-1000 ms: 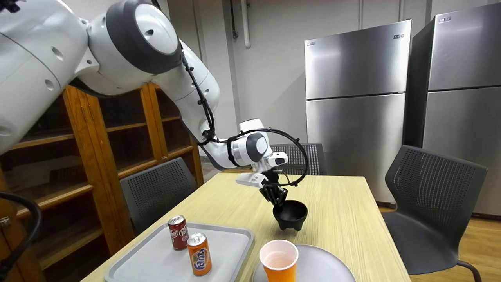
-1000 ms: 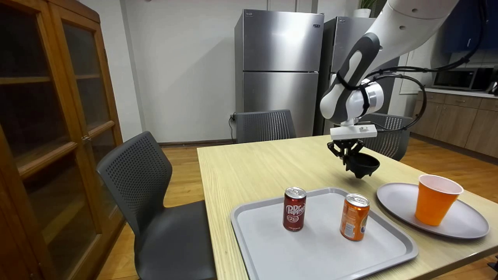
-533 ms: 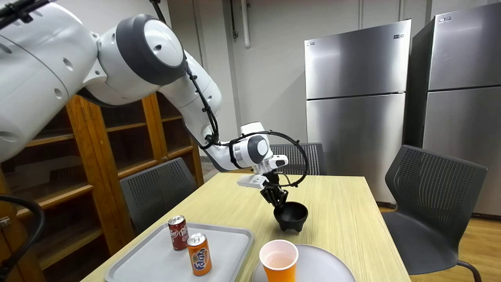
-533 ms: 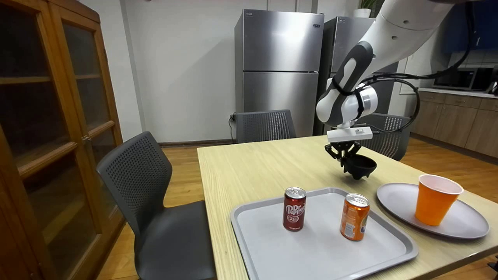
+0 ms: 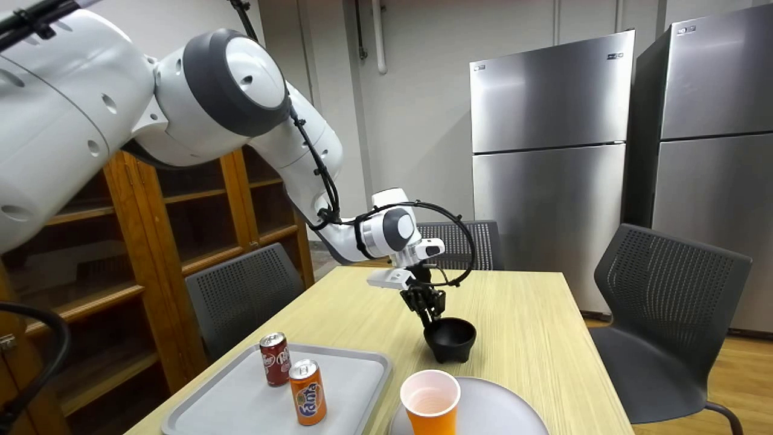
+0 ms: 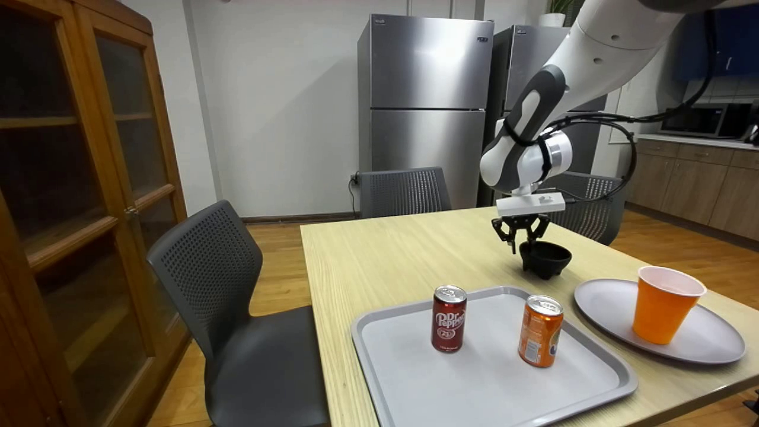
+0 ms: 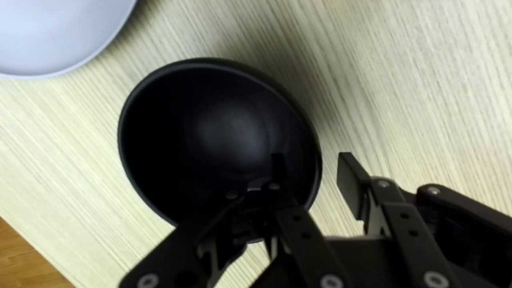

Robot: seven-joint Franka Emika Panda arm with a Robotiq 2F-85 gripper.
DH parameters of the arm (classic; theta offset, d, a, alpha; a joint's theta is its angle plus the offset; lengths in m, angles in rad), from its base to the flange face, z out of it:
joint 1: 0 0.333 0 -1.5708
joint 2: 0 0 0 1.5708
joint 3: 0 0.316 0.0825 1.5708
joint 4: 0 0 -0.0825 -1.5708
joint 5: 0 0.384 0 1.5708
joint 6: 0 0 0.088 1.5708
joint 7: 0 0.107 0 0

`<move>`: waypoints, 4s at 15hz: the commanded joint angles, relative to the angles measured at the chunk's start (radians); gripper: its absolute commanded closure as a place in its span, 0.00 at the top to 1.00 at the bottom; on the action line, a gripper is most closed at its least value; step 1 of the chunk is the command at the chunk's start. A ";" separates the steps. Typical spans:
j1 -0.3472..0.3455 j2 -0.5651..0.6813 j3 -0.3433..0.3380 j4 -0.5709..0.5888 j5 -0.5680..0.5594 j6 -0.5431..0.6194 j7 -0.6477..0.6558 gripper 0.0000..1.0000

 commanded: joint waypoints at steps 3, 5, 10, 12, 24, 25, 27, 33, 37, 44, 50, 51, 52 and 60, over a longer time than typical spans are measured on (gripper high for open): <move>-0.005 -0.026 0.005 0.006 -0.010 -0.029 -0.004 0.86; -0.003 -0.045 0.004 -0.014 -0.012 -0.021 -0.006 0.99; 0.004 -0.094 -0.001 -0.060 -0.017 -0.004 -0.002 1.00; 0.005 -0.119 -0.002 -0.083 -0.017 0.002 0.000 1.00; 0.027 -0.371 -0.010 -0.352 -0.071 0.050 0.012 1.00; 0.030 -0.393 -0.010 -0.377 -0.081 0.054 0.015 1.00; 0.035 -0.440 -0.012 -0.428 -0.105 0.058 0.020 1.00; 0.034 -0.582 -0.011 -0.583 -0.171 0.080 0.029 1.00; 0.022 -0.667 -0.011 -0.686 -0.222 0.088 0.040 1.00; -0.012 -0.756 -0.007 -0.802 -0.274 0.077 0.081 1.00; -0.051 -0.764 0.000 -0.851 -0.255 0.082 0.094 1.00; -0.056 -0.761 0.001 -0.856 -0.251 0.081 0.095 1.00; -0.060 -0.757 0.001 -0.861 -0.247 0.081 0.095 1.00; -0.082 -0.740 0.000 -0.904 -0.237 0.077 0.082 1.00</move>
